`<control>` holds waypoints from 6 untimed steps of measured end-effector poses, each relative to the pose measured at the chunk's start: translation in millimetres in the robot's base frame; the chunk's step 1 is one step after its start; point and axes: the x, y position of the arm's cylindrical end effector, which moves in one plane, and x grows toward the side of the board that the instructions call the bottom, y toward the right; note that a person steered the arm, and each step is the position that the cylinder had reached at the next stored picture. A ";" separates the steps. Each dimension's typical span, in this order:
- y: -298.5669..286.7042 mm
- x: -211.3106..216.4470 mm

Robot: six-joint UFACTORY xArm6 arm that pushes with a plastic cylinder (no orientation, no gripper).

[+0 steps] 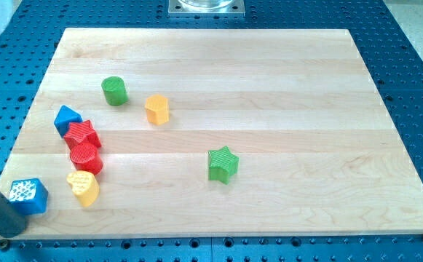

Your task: Push the blue cube into the yellow heart

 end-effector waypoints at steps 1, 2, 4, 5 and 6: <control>-14.0 -0.1; -47.4 -8.5; 36.3 -56.5; 46.5 -61.5; 4.9 -39.8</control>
